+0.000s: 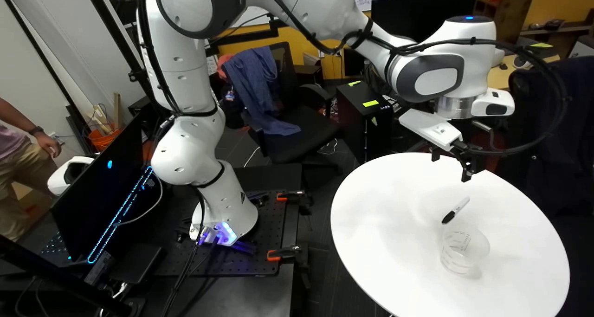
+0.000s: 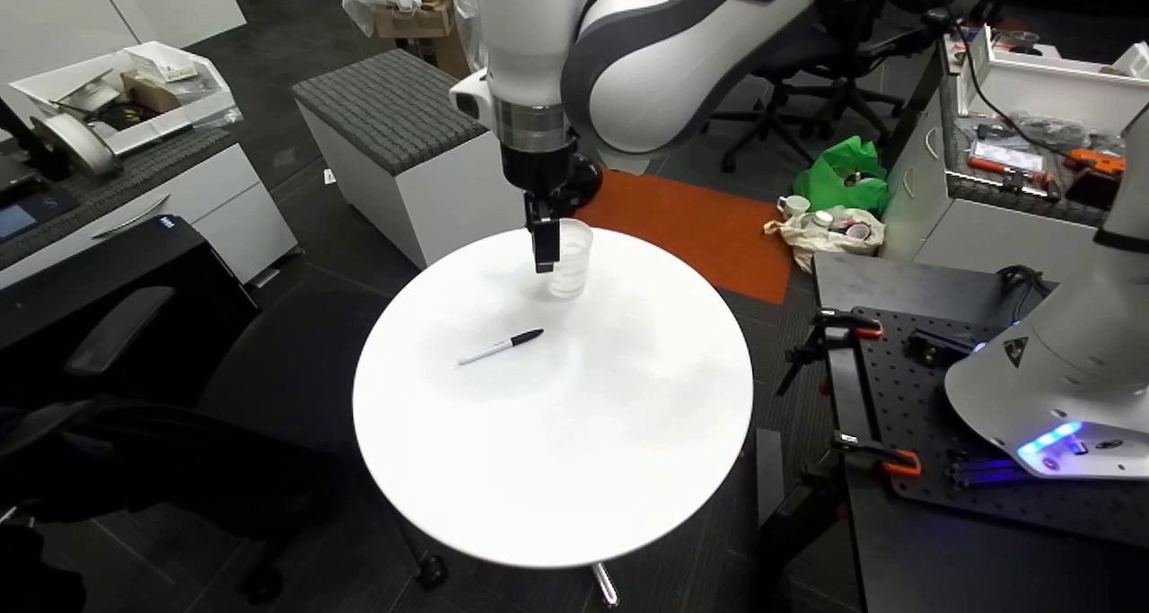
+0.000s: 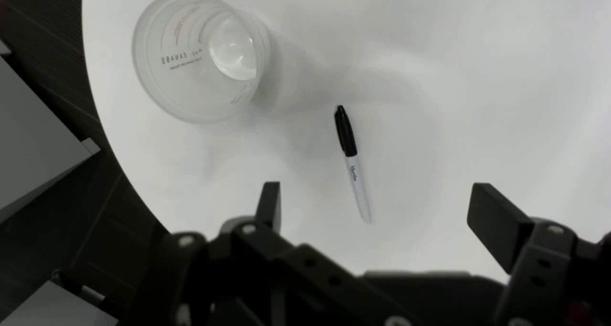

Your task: Move the cup to the right, place the pen inside the cup

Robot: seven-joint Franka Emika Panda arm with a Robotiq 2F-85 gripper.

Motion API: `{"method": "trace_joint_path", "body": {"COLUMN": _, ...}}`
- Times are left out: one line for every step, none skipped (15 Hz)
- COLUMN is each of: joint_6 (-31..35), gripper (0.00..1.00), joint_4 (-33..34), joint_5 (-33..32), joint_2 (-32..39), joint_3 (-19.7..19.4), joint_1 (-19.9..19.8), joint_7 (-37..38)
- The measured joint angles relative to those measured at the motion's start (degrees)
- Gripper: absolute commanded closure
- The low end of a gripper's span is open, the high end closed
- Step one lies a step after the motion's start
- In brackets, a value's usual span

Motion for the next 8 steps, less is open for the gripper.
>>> {"method": "trace_joint_path", "body": {"joint_6": 0.0, "gripper": 0.0, "joint_4": 0.6, "joint_5": -1.3, "joint_2": 0.9, "joint_3": 0.0, "joint_1": 0.2, "joint_7": 0.0}}
{"method": "trace_joint_path", "body": {"joint_6": 0.0, "gripper": 0.0, "joint_4": 1.3, "joint_5": -2.5, "joint_2": 2.0, "joint_3": 0.0, "joint_1": 0.3, "joint_7": -0.2}}
{"method": "trace_joint_path", "body": {"joint_6": 0.0, "gripper": 0.0, "joint_4": 2.1, "joint_5": -3.3, "joint_2": 3.1, "joint_3": 0.1, "joint_1": 0.5, "joint_7": -0.9}}
{"method": "trace_joint_path", "body": {"joint_6": 0.0, "gripper": 0.0, "joint_4": 2.8, "joint_5": -3.7, "joint_2": 4.2, "joint_3": 0.1, "joint_1": 0.6, "joint_7": -1.8}}
{"method": "trace_joint_path", "body": {"joint_6": 0.0, "gripper": 0.0, "joint_4": 3.7, "joint_5": -3.7, "joint_2": 5.4, "joint_3": 0.2, "joint_1": 0.6, "joint_7": -3.1}}
{"method": "trace_joint_path", "body": {"joint_6": 0.0, "gripper": 0.0, "joint_4": 4.5, "joint_5": -3.7, "joint_2": 6.5, "joint_3": 0.4, "joint_1": 0.6, "joint_7": -4.4}}
{"method": "trace_joint_path", "body": {"joint_6": 0.0, "gripper": 0.0, "joint_4": 5.4, "joint_5": -3.7, "joint_2": 7.7, "joint_3": 0.7, "joint_1": 0.6, "joint_7": -5.6}}
{"method": "trace_joint_path", "body": {"joint_6": 0.0, "gripper": 0.0, "joint_4": 6.2, "joint_5": -3.6, "joint_2": 8.8, "joint_3": 1.1, "joint_1": 0.5, "joint_7": -6.7}}
